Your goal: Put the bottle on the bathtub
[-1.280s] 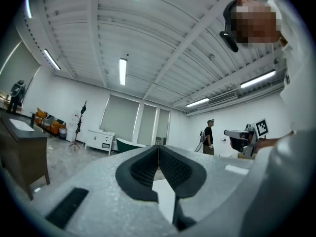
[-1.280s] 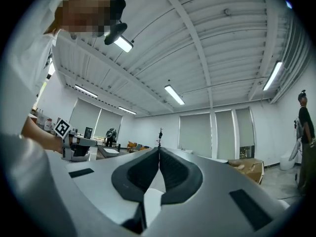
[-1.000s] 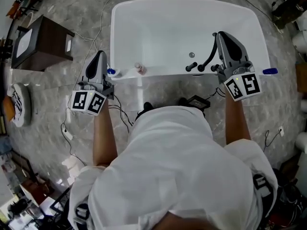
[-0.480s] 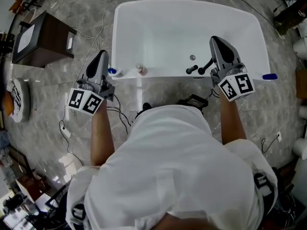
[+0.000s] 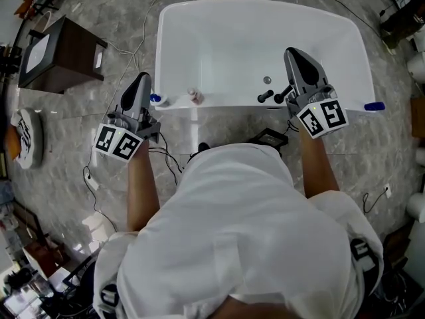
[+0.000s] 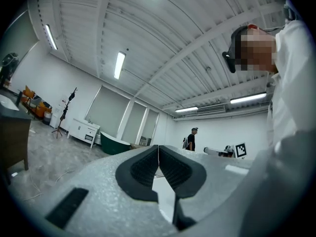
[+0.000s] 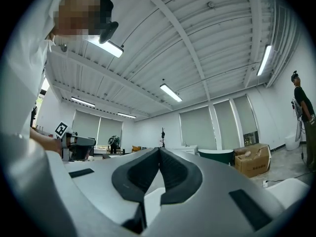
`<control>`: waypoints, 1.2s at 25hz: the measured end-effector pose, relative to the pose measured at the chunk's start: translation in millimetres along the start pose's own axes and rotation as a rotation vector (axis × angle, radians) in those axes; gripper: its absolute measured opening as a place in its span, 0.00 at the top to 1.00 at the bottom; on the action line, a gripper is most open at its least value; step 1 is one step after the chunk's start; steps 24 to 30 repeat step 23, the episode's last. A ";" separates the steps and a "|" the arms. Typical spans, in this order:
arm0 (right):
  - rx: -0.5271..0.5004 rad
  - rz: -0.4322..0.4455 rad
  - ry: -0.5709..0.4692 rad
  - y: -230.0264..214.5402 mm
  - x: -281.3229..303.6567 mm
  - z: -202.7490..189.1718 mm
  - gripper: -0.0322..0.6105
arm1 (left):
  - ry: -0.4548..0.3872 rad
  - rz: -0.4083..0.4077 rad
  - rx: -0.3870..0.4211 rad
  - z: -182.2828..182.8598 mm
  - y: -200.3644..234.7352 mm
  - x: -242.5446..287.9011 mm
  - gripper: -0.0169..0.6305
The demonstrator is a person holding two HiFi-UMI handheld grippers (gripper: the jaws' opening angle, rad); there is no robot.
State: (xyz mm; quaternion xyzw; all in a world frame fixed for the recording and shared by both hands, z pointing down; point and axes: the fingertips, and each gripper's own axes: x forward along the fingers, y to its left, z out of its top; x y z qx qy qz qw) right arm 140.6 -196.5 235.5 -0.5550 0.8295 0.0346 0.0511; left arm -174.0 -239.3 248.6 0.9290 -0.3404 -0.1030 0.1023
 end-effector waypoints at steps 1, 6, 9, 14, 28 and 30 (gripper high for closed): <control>0.003 0.001 -0.005 -0.7 -0.7 0.4 0.93 | 0.002 0.002 -0.003 -1.3 -1.6 -0.7 0.95; 0.028 0.028 -0.006 5.3 -4.9 -5.9 0.93 | 0.021 0.005 -0.016 -12.1 -10.6 -3.8 0.95; 0.024 0.039 0.010 9.5 -9.5 -13.3 0.93 | 0.018 -0.008 -0.072 -19.4 -14.8 -3.4 0.95; 0.054 0.042 0.038 -9.1 -31.2 -22.1 0.93 | 0.026 -0.016 -0.112 -31.2 -38.7 10.0 0.95; 0.075 0.106 0.027 -34.5 -49.8 -25.7 0.93 | 0.048 0.026 -0.082 -53.7 -71.4 31.4 0.95; 0.075 0.106 0.027 -34.5 -49.8 -25.7 0.93 | 0.048 0.026 -0.082 -53.7 -71.4 31.4 0.95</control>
